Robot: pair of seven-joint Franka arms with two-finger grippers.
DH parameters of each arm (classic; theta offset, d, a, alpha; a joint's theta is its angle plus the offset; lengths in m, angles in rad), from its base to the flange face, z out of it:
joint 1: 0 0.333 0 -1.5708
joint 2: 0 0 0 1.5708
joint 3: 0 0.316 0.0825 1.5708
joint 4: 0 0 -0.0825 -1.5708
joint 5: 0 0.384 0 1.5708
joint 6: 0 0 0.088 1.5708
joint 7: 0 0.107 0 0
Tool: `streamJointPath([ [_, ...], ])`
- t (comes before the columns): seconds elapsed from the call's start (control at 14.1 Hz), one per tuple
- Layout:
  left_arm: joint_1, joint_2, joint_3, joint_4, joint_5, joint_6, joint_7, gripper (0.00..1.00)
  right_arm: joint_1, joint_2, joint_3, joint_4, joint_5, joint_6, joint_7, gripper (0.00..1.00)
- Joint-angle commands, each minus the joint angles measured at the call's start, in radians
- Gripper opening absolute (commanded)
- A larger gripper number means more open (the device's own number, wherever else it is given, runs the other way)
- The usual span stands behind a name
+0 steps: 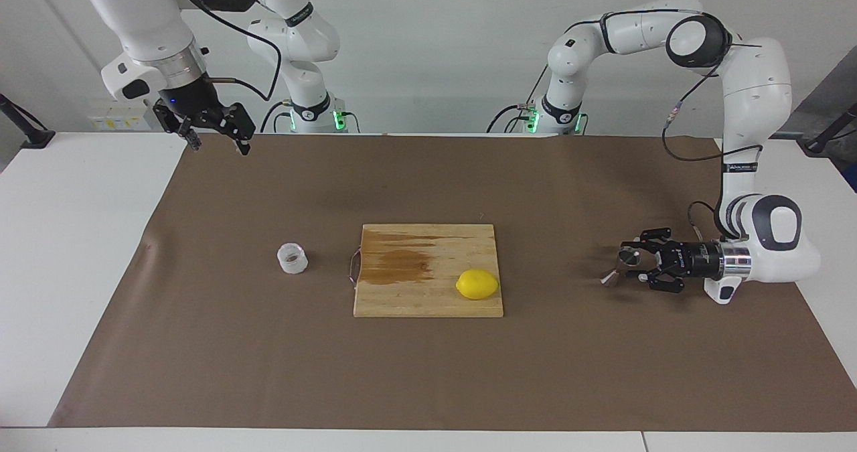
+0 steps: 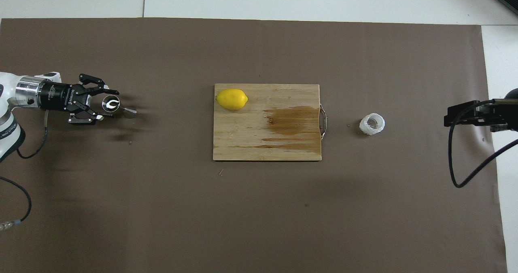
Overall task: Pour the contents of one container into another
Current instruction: 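Move the left gripper onto the small dark cup and close it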
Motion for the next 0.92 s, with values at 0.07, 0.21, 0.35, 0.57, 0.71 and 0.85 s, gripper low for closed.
streamJointPath([
  [0.07, 0.018, 0.008, -0.017, -0.005, 0.004, 0.002, -0.009, 0.62, -0.012, -0.006, 0.006, 0.0, 0.004, -0.01, -0.018, 1.0],
  [0.21, 0.018, 0.008, -0.017, -0.005, 0.004, 0.002, -0.01, 0.56, -0.012, -0.006, 0.006, 0.0, 0.004, -0.01, -0.018, 1.0],
  [0.35, 0.018, 0.008, -0.017, -0.005, 0.004, 0.003, -0.012, 0.54, -0.012, -0.006, 0.006, 0.0, 0.004, -0.01, -0.018, 1.0],
  [0.57, 0.018, 0.008, -0.017, -0.005, 0.004, 0.003, -0.012, 0.54, -0.012, -0.006, 0.006, 0.0, 0.004, -0.01, -0.018, 1.0],
  [0.71, 0.018, 0.008, -0.017, -0.005, 0.004, 0.003, -0.012, 0.46, -0.012, -0.006, 0.006, 0.0, 0.004, -0.01, -0.018, 1.0],
  [0.85, 0.018, 0.008, -0.017, -0.005, 0.004, 0.003, -0.013, 0.41, -0.012, -0.007, 0.006, 0.0, 0.004, -0.01, -0.018, 1.0],
])
